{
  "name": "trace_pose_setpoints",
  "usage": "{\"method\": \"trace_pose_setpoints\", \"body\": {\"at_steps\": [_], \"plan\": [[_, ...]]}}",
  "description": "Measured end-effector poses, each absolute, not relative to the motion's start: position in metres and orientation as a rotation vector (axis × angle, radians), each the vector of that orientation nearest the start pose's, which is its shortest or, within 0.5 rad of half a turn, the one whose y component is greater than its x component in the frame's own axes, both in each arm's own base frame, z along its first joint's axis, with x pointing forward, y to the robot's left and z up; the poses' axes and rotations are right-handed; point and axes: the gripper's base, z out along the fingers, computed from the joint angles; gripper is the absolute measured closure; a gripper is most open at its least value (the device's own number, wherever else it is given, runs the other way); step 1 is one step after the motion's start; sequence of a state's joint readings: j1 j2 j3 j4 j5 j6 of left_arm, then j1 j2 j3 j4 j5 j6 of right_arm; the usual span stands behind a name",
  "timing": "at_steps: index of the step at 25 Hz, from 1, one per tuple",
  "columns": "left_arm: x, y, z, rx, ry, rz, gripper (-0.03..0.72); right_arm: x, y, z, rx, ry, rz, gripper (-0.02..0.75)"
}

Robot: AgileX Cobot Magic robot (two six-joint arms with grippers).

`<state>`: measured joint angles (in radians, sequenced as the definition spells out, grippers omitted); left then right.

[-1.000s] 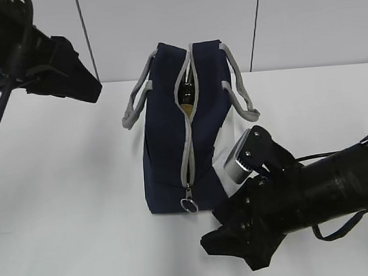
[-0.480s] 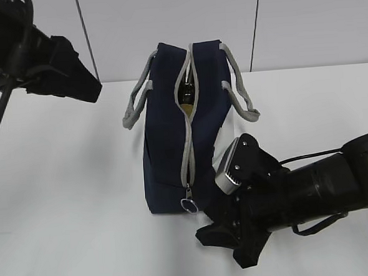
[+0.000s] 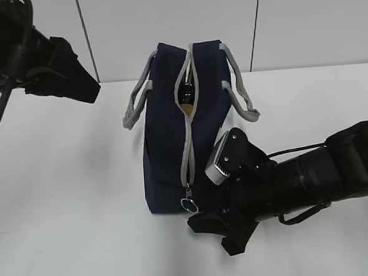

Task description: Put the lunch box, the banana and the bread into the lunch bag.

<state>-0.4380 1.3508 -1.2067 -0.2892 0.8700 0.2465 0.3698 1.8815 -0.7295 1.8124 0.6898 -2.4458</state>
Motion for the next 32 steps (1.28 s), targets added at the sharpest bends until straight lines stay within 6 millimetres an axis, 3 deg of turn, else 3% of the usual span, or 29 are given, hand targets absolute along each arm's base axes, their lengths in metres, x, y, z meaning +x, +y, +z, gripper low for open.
{"method": "trace_pose_setpoints", "body": {"at_steps": [3,9,13,15,22,32], "plan": [[0.247,-0.137,0.344,0.708,2.397,-0.423,0.274,0.269,0.166,0.118,-1.293,1.904,0.72,0.525],[0.247,-0.137,0.344,0.71,2.399,-0.42,0.274,0.269,0.166,0.119,-1.292,1.898,0.731,0.568],[0.247,-0.137,0.344,0.711,2.401,-0.421,0.277,0.27,0.166,0.118,-1.292,1.901,0.727,0.712],[0.247,-0.137,0.344,0.713,2.405,-0.421,0.284,0.27,0.166,0.118,-1.293,1.903,0.722,0.748],[0.246,-0.137,0.343,0.718,2.413,-0.421,0.292,0.269,0.166,0.119,-1.232,1.968,0.761,0.754],[0.246,-0.137,0.343,0.719,2.416,-0.421,0.293,0.262,0.159,0.149,-1.233,2.02,0.711,0.754]]}}
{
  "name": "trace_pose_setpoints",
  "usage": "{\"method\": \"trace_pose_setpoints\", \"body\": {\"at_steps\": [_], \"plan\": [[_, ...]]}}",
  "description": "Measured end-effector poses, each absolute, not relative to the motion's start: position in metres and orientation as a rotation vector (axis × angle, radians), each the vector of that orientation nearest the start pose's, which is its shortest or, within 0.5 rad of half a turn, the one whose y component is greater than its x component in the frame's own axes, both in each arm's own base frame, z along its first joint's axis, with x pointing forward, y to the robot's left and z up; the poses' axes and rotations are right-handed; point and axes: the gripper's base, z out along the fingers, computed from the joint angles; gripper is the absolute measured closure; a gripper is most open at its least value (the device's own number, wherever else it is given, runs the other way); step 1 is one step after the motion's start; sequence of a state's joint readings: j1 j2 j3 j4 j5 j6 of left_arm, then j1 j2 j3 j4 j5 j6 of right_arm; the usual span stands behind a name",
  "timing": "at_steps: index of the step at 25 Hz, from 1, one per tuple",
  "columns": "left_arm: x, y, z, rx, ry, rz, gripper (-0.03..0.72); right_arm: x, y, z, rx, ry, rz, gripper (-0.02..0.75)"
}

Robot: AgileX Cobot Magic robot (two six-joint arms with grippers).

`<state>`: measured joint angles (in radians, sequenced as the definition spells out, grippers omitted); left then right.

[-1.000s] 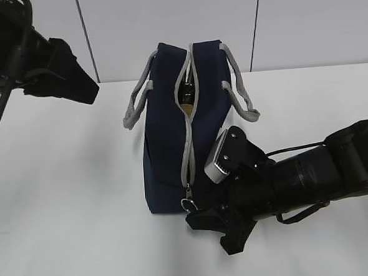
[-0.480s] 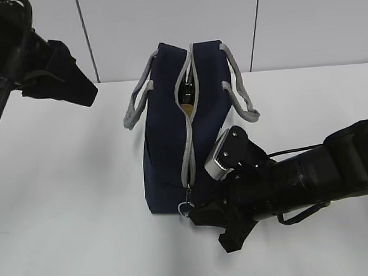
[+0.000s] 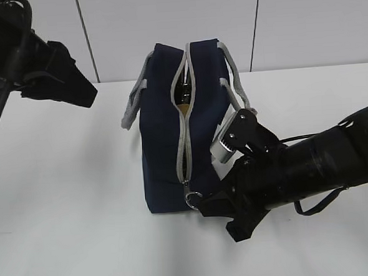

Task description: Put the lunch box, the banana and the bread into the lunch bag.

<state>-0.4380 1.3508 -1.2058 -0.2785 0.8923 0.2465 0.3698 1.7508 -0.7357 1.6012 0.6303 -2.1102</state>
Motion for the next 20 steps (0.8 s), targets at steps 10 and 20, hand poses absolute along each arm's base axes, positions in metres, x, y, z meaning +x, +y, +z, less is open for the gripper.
{"method": "trace_pose_setpoints", "body": {"at_steps": [10,20], "plan": [[0.246,-0.137,0.343,0.719,2.416,-0.421,0.296,0.252,0.155,0.192,-1.213,1.93,0.68,0.754],[0.247,-0.137,0.344,0.714,2.406,-0.421,0.296,0.257,0.157,0.216,-1.189,1.861,0.659,0.754]]}}
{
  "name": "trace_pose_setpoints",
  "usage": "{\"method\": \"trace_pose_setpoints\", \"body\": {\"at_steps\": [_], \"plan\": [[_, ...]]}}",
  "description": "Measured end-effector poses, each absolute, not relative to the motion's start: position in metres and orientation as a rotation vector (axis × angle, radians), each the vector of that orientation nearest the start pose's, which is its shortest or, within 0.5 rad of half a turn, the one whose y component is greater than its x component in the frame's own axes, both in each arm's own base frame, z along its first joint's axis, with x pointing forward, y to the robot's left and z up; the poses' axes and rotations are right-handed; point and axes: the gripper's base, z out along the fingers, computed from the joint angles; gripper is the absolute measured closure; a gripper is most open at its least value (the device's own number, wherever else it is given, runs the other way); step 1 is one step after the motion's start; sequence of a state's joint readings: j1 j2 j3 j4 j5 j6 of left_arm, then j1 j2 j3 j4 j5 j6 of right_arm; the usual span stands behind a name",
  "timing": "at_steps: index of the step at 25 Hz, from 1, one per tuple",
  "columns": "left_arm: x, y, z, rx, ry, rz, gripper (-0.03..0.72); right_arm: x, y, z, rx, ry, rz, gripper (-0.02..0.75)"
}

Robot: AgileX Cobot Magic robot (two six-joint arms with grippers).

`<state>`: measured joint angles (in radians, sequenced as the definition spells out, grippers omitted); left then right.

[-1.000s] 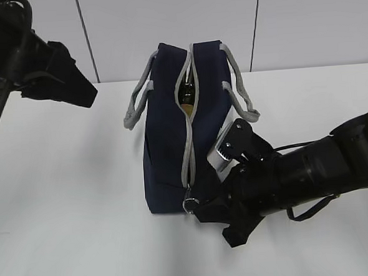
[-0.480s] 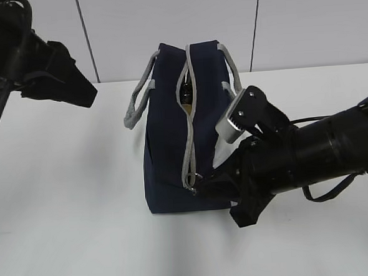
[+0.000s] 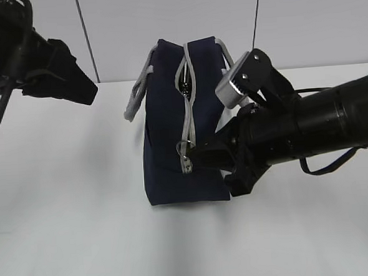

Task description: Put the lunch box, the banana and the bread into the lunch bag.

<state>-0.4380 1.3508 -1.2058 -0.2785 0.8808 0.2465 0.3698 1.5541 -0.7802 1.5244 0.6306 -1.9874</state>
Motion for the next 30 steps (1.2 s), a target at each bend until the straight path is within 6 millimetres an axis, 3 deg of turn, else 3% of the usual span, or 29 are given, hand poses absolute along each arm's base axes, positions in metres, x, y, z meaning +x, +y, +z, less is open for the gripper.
{"method": "trace_pose_setpoints", "body": {"at_steps": [8,17,30], "plan": [[0.248,-0.137,0.345,0.705,2.388,-0.42,0.298,0.27,0.163,0.238,-1.134,1.822,0.668,0.754],[0.251,-0.138,0.344,0.687,2.351,-0.419,0.304,0.263,0.16,0.257,-1.127,1.77,0.646,0.754],[0.237,-0.149,0.281,0.801,2.252,-0.626,0.304,0.272,0.162,0.272,-0.997,1.752,0.678,0.754]]}}
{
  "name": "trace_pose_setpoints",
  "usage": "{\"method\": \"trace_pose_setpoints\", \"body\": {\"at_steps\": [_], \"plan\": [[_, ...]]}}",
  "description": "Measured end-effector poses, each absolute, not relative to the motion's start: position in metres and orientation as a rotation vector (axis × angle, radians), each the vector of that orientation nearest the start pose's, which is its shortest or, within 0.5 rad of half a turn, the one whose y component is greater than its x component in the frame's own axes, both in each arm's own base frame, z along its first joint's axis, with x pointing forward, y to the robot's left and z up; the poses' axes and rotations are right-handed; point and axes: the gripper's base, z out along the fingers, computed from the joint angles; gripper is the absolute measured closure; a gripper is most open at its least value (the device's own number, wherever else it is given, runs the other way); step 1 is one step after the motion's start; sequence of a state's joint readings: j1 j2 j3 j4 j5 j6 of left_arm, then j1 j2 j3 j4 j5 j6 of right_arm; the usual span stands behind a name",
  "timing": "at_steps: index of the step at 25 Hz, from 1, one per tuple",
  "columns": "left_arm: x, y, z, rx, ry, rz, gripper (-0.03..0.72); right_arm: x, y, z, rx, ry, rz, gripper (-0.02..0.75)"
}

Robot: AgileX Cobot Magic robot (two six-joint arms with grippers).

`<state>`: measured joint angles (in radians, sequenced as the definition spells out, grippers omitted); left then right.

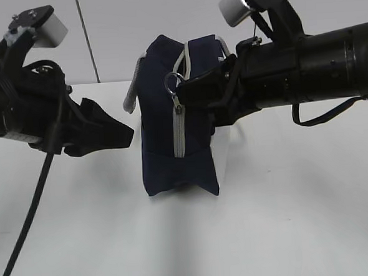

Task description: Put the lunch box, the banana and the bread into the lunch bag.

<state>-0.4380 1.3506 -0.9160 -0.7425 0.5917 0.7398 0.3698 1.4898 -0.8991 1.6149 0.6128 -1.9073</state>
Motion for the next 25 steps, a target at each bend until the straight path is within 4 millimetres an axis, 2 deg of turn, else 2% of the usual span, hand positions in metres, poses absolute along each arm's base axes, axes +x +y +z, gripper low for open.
{"method": "trace_pose_setpoints", "body": {"at_steps": [6,15,25], "plan": [[0.228,-0.151,0.257,0.841,2.132,-0.697,0.304,0.278,0.163,0.284,-0.931,1.729,0.683,0.754],[0.223,-0.152,0.241,0.839,1.94,-0.73,0.304,0.28,0.162,0.287,-0.911,1.727,0.678,0.754],[0.229,-0.155,0.222,0.953,1.929,-0.663,0.304,0.28,0.162,0.287,-0.909,1.728,0.679,0.754]]}}
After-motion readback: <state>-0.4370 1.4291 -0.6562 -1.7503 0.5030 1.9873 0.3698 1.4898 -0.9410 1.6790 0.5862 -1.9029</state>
